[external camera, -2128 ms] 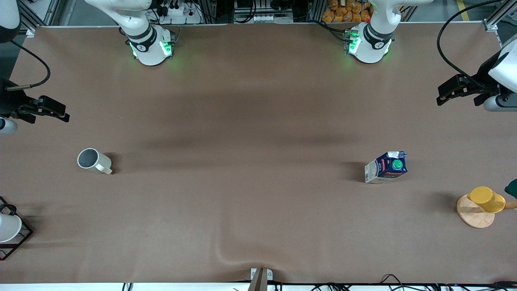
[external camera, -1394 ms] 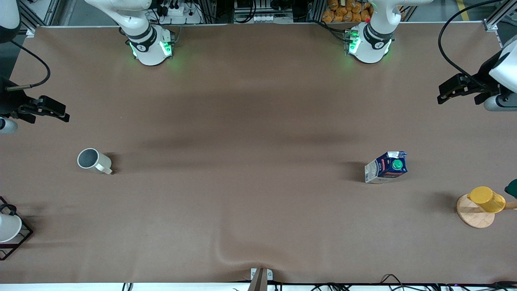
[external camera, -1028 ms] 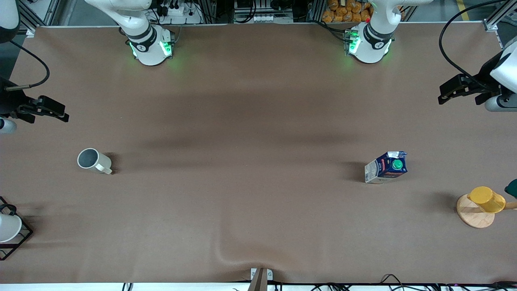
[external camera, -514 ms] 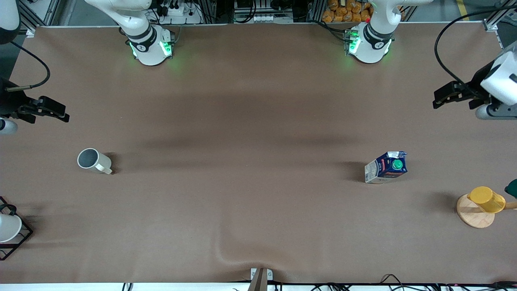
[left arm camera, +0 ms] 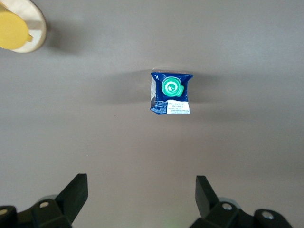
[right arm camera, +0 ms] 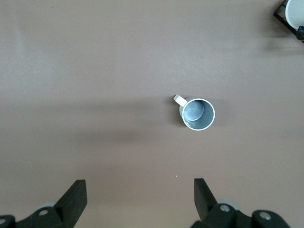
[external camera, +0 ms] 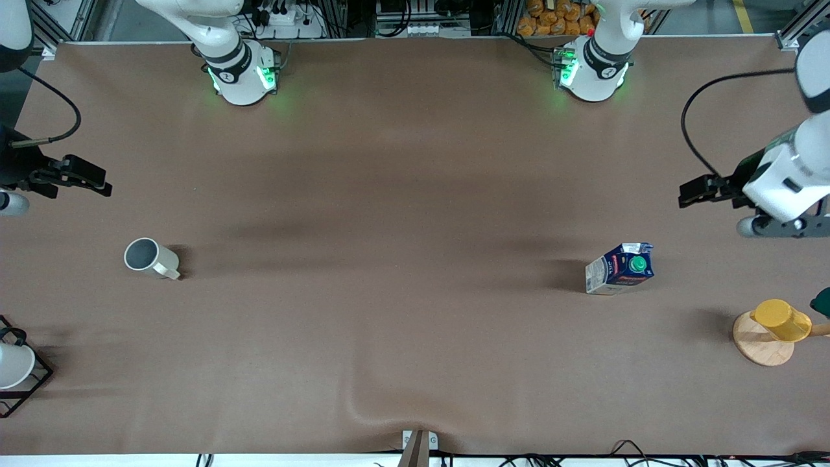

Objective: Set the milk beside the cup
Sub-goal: 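Reach the left gripper to the milk carton while the right gripper reaches the mug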

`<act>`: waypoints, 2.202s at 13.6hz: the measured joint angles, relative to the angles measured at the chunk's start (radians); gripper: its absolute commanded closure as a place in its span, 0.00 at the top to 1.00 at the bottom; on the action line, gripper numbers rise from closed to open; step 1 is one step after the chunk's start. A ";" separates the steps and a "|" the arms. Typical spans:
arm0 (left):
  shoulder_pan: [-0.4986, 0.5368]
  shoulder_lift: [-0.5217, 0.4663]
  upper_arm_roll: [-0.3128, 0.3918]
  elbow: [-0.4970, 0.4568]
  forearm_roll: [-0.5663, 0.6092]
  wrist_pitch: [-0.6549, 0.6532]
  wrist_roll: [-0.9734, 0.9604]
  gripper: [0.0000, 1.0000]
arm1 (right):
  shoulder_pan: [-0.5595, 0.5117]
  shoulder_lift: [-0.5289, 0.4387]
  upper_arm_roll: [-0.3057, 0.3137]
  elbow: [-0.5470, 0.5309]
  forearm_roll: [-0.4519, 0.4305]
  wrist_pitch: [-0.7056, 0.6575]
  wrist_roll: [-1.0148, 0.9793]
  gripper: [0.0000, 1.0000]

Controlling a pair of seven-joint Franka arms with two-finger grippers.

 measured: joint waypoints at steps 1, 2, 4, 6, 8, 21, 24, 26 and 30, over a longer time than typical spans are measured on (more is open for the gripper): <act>0.000 0.017 0.000 -0.005 0.000 0.013 -0.012 1.00 | 0.000 0.002 0.000 0.000 0.000 0.000 0.000 1.00; 0.000 0.030 0.000 -0.011 -0.001 0.030 -0.042 1.00 | 0.000 0.004 0.000 -0.001 0.000 0.000 0.000 1.00; -0.002 0.046 -0.002 -0.025 -0.001 0.073 -0.090 1.00 | 0.000 0.013 0.000 -0.002 0.000 0.000 0.000 1.00; -0.008 0.056 -0.005 -0.060 -0.001 0.144 -0.098 1.00 | -0.002 0.031 -0.002 -0.008 -0.001 0.007 0.000 1.00; -0.011 0.064 -0.010 -0.122 -0.001 0.247 -0.099 1.00 | -0.024 0.072 -0.006 -0.016 -0.002 0.032 0.000 1.00; -0.014 0.166 -0.015 -0.192 -0.035 0.455 -0.117 1.00 | -0.155 0.230 -0.005 -0.045 -0.087 0.113 -0.135 1.00; -0.024 0.182 -0.023 -0.195 -0.035 0.463 -0.117 1.00 | -0.147 0.257 -0.003 -0.118 -0.117 0.199 -0.135 1.00; -0.028 0.195 -0.025 -0.195 -0.035 0.466 -0.117 1.00 | -0.147 0.302 -0.004 -0.139 -0.125 0.263 -0.135 1.00; -0.048 0.215 -0.029 -0.196 -0.019 0.469 -0.114 1.00 | -0.159 0.416 -0.013 -0.139 -0.135 0.383 -0.136 1.00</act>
